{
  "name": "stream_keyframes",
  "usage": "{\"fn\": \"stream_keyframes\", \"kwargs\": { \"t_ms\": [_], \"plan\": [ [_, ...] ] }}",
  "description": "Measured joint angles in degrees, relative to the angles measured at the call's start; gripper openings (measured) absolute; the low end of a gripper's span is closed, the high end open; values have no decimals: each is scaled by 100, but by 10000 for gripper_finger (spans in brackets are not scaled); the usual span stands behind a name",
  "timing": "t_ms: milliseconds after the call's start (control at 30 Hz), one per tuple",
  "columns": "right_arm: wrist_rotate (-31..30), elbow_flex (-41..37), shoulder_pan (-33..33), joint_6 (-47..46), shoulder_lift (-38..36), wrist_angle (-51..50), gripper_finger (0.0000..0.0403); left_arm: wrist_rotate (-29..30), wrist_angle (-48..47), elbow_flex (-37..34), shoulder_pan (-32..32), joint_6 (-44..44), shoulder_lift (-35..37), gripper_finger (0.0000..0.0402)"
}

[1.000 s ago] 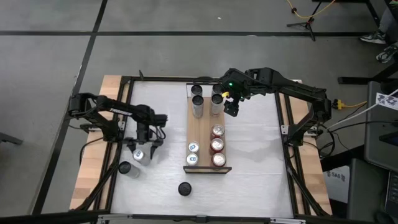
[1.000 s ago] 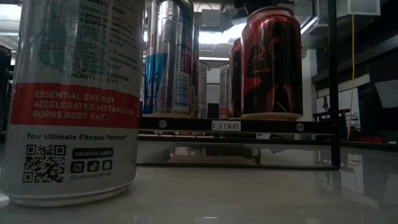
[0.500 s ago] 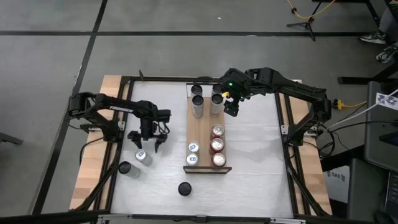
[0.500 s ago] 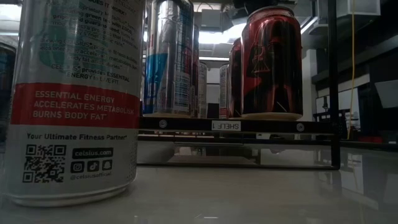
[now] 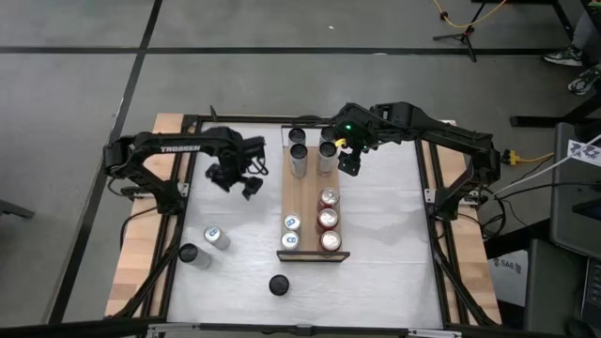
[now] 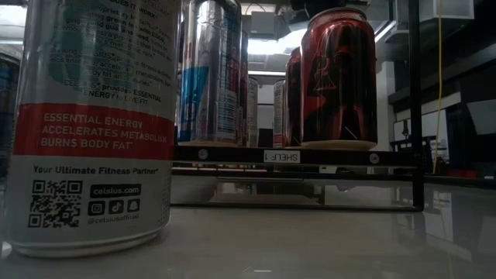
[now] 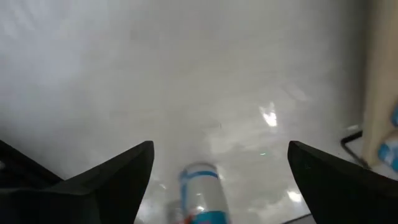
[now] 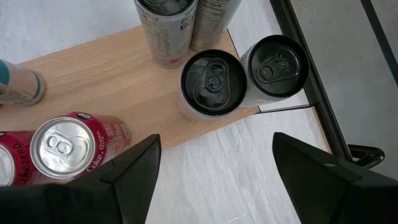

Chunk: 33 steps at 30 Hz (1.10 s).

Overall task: Place canned beverage on shelf
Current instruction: Put the blue soda can on the shelf aligned with the other blue soda can

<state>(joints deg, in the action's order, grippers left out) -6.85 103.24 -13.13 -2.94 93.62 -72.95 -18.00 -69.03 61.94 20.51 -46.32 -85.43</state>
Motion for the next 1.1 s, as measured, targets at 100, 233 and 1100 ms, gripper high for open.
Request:
{"fn": "stream_keyframes", "kwargs": {
  "t_ms": [100, 233, 1100],
  "plan": [
    [0, 0, 2, 2, 0, 0, 298, 280, -344, 565, -62, 740, 3, 361],
    [0, 0, 0, 0, 0, -2, 298, 477, -719, 1258, -331, 1857, 4, 361],
    [-2, -1, 2, 2, 0, 2, 298, 2217, -1947, 2001, -4102, 3767, 505, 361]
  ]
}}
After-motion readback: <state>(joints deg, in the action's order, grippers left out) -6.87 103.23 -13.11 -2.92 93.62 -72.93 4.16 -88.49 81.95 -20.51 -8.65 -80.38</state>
